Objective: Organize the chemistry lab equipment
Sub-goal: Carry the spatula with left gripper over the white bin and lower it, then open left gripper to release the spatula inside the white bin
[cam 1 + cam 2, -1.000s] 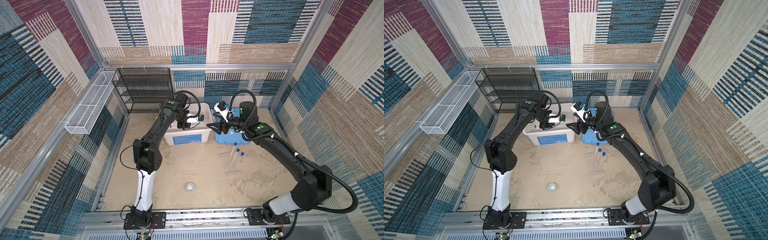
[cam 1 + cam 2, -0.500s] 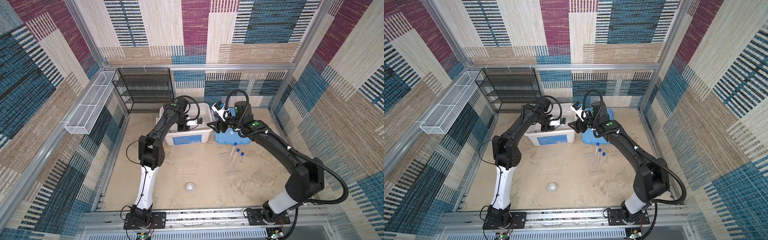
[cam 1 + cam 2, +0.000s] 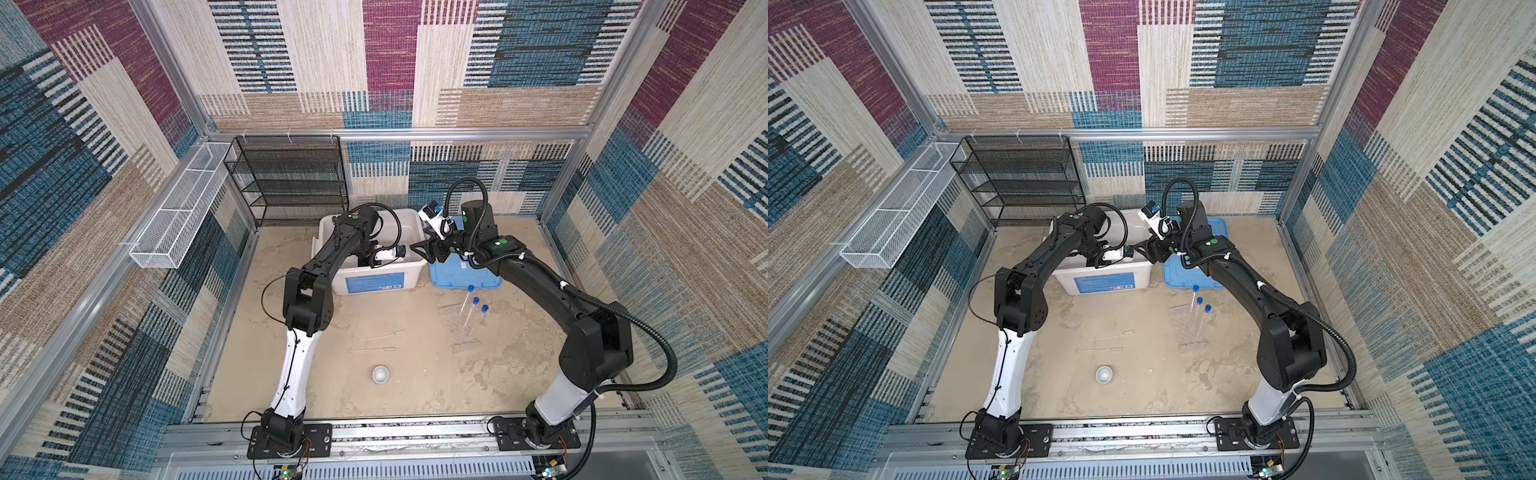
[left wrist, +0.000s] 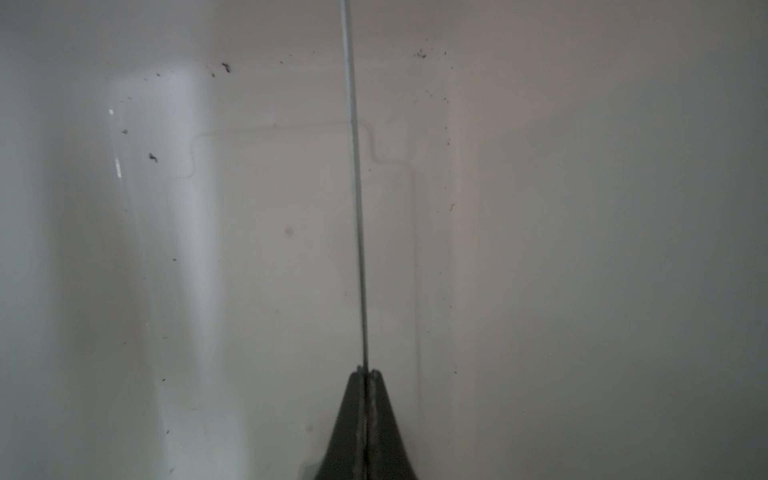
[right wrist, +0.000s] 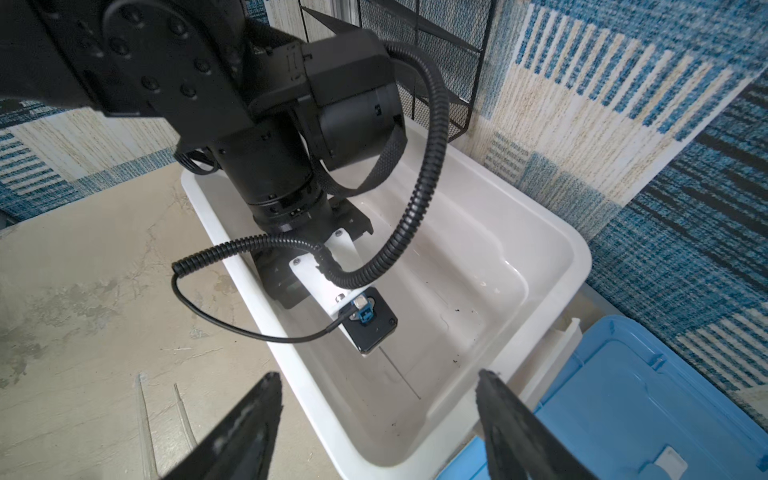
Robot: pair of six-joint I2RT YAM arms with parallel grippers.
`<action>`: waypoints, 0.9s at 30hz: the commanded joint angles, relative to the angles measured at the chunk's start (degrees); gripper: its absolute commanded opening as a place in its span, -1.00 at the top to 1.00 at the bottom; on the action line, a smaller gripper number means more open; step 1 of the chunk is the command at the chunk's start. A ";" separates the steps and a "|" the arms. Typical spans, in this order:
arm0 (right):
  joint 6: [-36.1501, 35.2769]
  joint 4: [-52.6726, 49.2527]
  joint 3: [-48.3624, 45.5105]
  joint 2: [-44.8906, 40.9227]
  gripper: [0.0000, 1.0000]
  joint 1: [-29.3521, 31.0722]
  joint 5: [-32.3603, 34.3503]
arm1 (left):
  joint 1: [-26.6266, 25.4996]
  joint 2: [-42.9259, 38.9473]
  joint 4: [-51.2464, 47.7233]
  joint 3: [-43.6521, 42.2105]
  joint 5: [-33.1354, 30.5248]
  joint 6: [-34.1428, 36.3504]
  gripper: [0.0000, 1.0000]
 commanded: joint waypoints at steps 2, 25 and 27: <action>0.19 0.78 0.56 1.30 -0.51 0.09 0.81 | -0.10 0.79 -1.32 -0.80 -0.60 0.01 1.00; -1.29 1.58 -0.62 2.48 -0.49 0.09 1.75 | -1.48 0.33 5.36 -6.69 -2.36 -1.04 0.76; -1.29 1.62 -0.71 2.43 -0.50 0.09 1.84 | -1.48 -0.29 6.00 -6.86 -2.54 -1.38 0.67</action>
